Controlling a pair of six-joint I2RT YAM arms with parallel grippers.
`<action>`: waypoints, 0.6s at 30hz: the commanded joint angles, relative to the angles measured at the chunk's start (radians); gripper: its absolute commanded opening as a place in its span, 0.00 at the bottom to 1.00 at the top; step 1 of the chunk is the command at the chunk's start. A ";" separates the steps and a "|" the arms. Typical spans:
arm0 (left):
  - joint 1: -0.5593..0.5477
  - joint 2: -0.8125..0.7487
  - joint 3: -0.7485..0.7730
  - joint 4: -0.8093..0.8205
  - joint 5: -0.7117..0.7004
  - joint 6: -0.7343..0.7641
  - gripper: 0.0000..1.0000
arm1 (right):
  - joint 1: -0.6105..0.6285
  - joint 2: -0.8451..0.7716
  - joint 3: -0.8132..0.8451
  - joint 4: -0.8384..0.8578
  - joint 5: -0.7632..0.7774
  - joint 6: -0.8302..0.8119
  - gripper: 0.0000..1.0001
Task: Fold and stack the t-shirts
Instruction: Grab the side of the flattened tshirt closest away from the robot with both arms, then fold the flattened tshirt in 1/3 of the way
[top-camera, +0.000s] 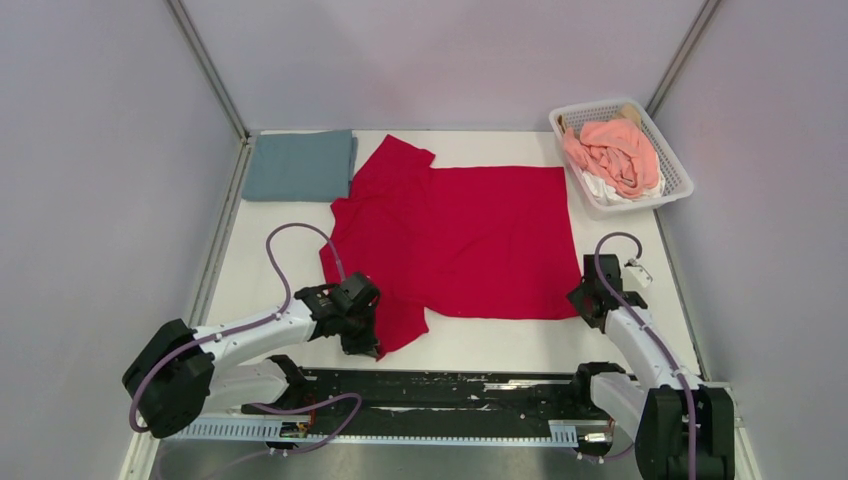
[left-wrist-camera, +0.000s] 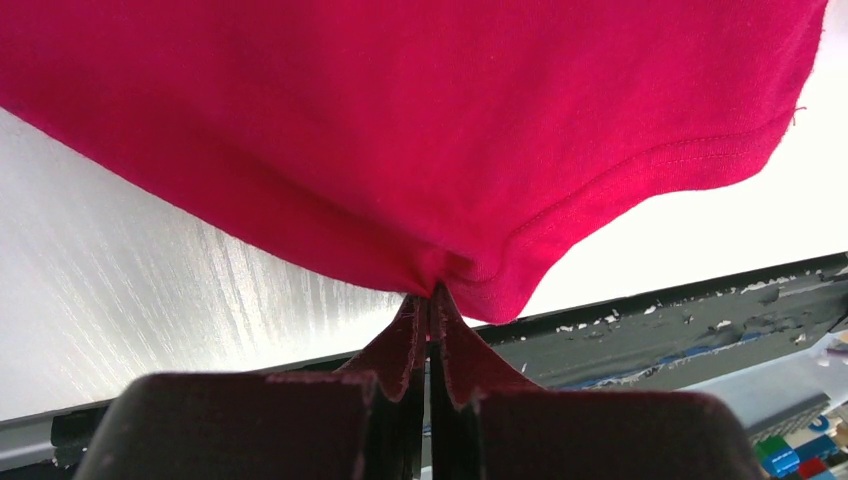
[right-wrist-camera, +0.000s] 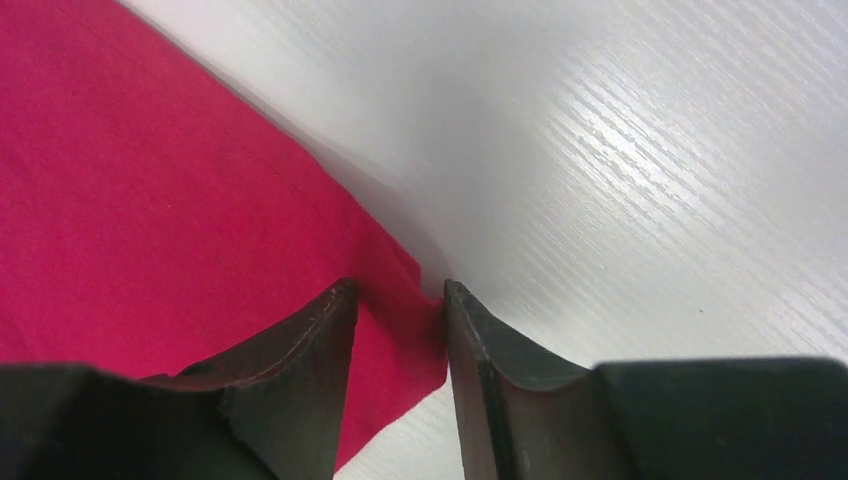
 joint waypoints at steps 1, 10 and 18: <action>-0.001 0.016 -0.015 -0.028 -0.031 0.030 0.00 | -0.005 0.047 -0.025 0.045 -0.027 0.008 0.34; -0.002 -0.100 -0.005 -0.267 -0.037 0.020 0.00 | -0.006 -0.041 0.009 -0.053 -0.065 -0.045 0.10; -0.002 -0.324 -0.024 -0.325 0.002 -0.006 0.00 | -0.004 -0.155 0.032 -0.128 -0.117 -0.031 0.12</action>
